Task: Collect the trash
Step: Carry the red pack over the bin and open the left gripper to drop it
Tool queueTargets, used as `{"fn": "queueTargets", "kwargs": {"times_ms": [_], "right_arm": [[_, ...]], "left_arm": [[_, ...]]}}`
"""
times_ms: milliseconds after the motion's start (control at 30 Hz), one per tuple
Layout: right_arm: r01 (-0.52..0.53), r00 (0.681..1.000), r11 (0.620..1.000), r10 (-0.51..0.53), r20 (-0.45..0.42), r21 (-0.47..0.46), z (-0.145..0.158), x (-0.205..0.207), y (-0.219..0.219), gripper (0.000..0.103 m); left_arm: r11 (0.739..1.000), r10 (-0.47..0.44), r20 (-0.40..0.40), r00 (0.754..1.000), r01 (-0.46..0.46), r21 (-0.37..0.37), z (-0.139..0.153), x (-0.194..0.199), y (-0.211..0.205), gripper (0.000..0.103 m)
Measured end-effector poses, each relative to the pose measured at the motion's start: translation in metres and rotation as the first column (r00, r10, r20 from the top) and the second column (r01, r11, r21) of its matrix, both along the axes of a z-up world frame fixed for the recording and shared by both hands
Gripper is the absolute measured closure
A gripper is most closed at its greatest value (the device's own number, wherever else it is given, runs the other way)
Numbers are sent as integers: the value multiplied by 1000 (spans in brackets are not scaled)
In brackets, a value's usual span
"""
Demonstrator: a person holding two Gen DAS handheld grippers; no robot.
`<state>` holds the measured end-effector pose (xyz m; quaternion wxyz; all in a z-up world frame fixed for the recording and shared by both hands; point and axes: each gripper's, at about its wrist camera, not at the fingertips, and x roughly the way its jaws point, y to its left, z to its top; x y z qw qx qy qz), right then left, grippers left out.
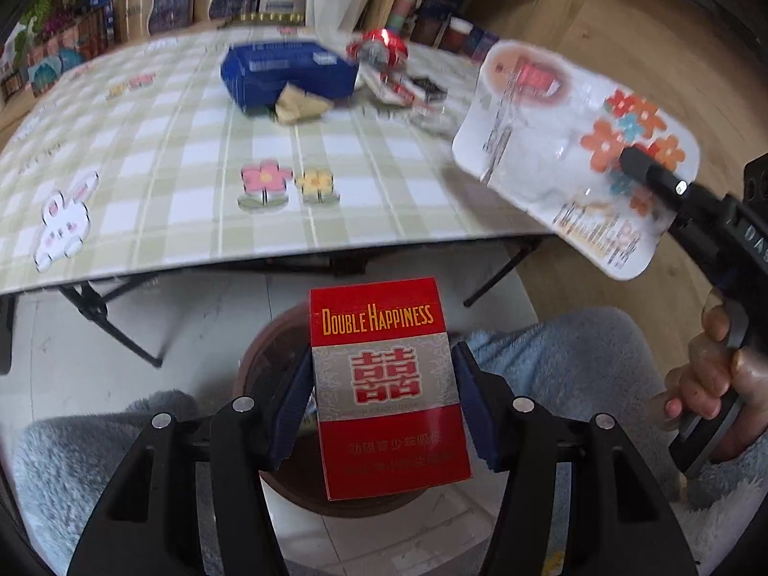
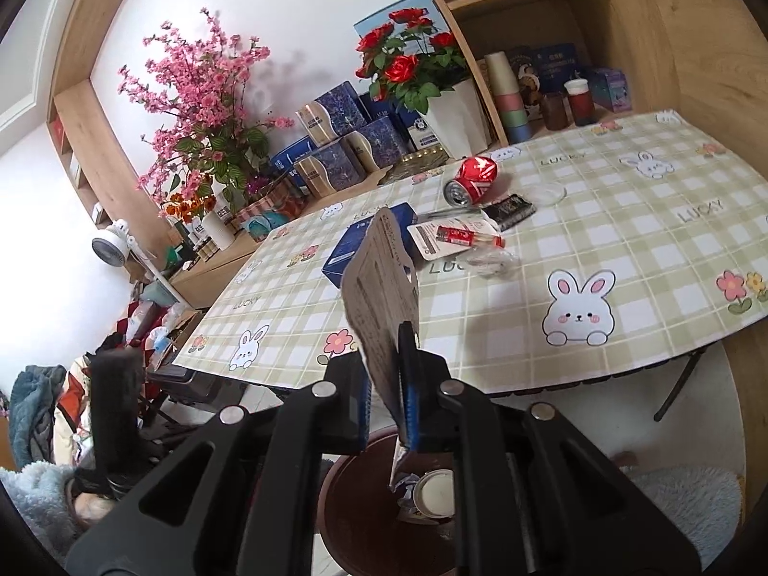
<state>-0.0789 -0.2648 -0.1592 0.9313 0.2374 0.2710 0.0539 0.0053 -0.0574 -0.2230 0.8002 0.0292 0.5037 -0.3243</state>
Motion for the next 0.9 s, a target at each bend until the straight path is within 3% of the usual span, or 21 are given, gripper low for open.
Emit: {"fn": "queueTargets", "kwargs": {"times_ms": [200,500,733,800,900], "right_arm": [[1,1000,999,-1,-6,39,-10,5,-9,89],[18,1000,997,-17,-12,80,-22,7,-26,89],[49,999,993,-48,-7,106,-24,2,-39,89],[54,999,993,-54,-6,107,-24,1,-39,89],[55,998,993,-55,-2,106,-21,-1,-38,89]], "left_arm": [[998,-23,-134,991,31,58,-33,7,-10,47],[984,-78,-239,968,113,138,-65,10,-33,47],[969,-130,-282,951,183,167,-74,9,-49,46],[966,-142,-294,945,197,168,-77,8,-52,44],[971,-139,-280,950,187,152,-73,7,-51,28]]}}
